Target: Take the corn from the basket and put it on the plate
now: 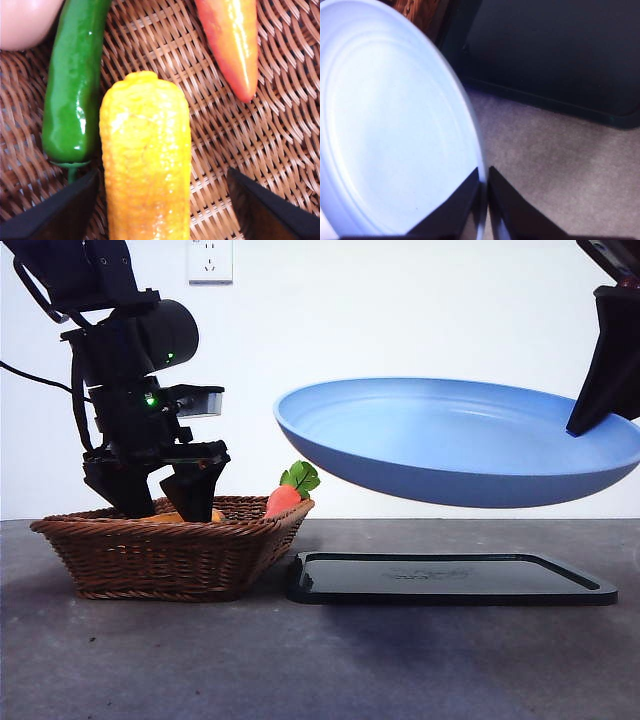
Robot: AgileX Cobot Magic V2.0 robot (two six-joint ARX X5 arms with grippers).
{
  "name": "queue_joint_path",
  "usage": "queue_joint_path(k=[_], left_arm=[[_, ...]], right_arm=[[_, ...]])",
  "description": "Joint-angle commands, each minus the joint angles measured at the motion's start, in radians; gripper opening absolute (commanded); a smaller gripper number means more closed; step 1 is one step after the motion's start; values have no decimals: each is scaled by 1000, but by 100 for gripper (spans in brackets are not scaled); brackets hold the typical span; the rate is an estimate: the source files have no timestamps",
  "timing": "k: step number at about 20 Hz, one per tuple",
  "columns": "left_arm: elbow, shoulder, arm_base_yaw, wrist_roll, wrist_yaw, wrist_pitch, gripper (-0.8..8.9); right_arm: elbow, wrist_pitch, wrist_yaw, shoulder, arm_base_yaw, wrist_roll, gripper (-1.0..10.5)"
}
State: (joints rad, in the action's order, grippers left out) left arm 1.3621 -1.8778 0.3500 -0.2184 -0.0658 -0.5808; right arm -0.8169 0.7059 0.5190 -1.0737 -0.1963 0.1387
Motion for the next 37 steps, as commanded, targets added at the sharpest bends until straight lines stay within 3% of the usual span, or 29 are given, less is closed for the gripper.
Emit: queue_joint_path(k=[1,10,16,21,27,37], left_arm=[[25,-35,5,-5,2,5,388],[25,-48,11,29,2,-10,186],[35,32,11,65,1,-31,177],[40,186,43,108,-50,-24,177],[40,255,176,150,-286,-23,178],[40,43,446,68,-286,25,178]], right_arm=[[-16,-18,5,-5,-3,7,1],[-16,-24,4,-5,-3,6,1],[-16,-23,4,-25,-3,8,1],[-16,-25,5,-145,-3,8,1],[-16,-76,9,-322,-5,34,1],[-16,-93,32,-346,-2,37,1]])
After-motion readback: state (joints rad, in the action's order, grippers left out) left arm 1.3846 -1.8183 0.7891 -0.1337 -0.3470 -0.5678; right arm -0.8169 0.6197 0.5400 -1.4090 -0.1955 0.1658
